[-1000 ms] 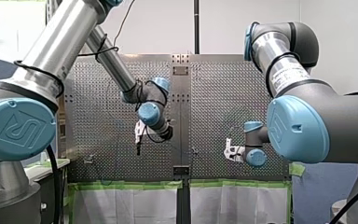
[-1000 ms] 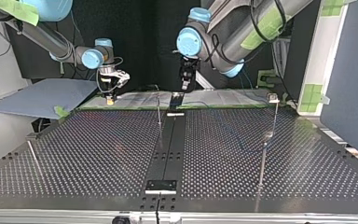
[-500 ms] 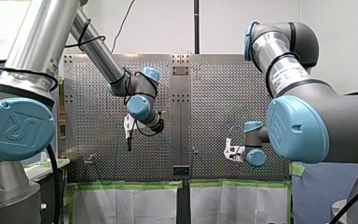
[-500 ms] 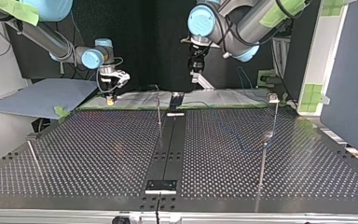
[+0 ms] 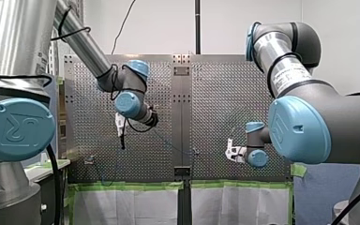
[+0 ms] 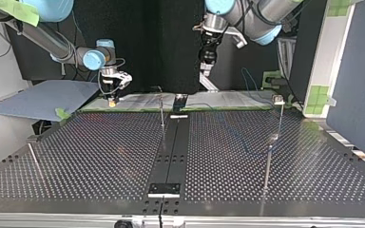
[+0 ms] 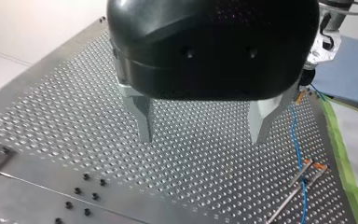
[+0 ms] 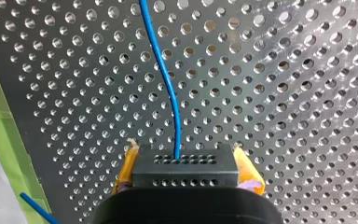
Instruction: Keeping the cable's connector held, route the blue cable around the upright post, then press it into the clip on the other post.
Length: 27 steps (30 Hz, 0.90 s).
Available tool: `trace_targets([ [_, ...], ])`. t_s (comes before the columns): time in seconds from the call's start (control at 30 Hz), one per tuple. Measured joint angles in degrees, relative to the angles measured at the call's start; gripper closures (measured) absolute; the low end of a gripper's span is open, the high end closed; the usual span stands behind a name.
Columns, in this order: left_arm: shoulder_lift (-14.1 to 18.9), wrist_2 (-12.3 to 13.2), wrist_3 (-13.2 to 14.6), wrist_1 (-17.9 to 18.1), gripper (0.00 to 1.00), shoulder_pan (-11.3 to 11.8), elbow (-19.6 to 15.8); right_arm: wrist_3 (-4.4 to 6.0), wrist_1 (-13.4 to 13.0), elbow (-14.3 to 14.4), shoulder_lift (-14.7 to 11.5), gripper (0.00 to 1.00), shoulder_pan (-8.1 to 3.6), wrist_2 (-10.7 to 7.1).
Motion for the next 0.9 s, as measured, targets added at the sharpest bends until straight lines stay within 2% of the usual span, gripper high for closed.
trace_targets([
  [0.37,6.93,0.30,0.25,2.12,0.00,0.42,-6.83,0.08,0.28,0.00,0.00,1.00,-0.58,0.01],
  [0.5,9.13,0.27,1.09,2.37,0.00,0.25,-7.77,0.00,0.34,0.00,0.00,1.00,-0.64,0.02],
  [0.9,10.14,0.24,1.53,2.41,0.00,0.09,-7.98,-0.08,0.39,0.00,0.00,1.00,-0.62,-0.01],
])
